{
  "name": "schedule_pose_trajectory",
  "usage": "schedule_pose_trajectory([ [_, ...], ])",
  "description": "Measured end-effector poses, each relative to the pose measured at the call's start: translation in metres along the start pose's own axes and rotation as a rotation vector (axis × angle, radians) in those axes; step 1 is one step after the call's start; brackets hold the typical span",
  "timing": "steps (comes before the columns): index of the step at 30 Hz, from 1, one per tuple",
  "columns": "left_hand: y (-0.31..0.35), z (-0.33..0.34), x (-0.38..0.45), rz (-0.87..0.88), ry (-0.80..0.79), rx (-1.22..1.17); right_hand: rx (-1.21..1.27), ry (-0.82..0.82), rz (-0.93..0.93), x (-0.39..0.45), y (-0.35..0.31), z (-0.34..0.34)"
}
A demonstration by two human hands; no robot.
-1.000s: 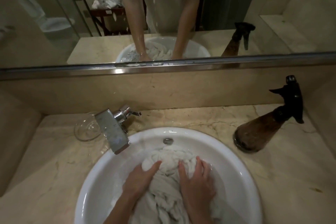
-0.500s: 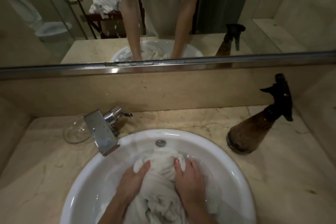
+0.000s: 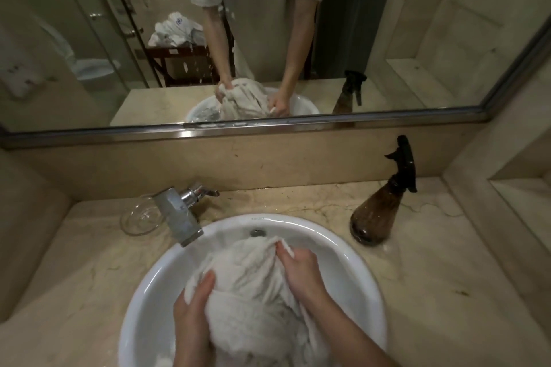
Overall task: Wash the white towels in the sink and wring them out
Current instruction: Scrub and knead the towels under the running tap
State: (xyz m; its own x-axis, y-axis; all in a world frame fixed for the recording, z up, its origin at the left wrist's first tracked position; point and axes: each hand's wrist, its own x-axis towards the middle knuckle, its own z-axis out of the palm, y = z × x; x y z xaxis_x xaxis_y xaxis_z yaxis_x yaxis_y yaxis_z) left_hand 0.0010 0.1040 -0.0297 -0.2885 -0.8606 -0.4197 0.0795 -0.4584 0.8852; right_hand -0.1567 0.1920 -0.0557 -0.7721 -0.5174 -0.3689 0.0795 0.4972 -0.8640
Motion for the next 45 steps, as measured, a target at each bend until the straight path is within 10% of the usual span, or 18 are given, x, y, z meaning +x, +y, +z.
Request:
schedule_pose_trajectory([
  [6, 0.000, -0.003, -0.004, -0.065, -0.109, -0.072, -0.070, -0.101, -0.058, 0.010, -0.035, -0.014],
  [12, -0.010, -0.049, 0.002, 0.201, -0.004, 0.455, -0.794, -0.127, -0.136, -0.008, -0.008, 0.023],
  [22, -0.018, -0.058, 0.052, 0.254, -0.129, 0.907, -0.826, -0.043, -0.123, -0.031, 0.049, 0.024],
  [29, -0.037, -0.022, 0.061, -0.128, -0.113, 0.976, -0.835, 0.162, -0.114, -0.013, 0.054, 0.055],
  [45, -0.070, 0.006, 0.107, 0.172, -0.067, 1.408, -0.898, 0.391, -0.297, 0.030, 0.079, 0.075],
])
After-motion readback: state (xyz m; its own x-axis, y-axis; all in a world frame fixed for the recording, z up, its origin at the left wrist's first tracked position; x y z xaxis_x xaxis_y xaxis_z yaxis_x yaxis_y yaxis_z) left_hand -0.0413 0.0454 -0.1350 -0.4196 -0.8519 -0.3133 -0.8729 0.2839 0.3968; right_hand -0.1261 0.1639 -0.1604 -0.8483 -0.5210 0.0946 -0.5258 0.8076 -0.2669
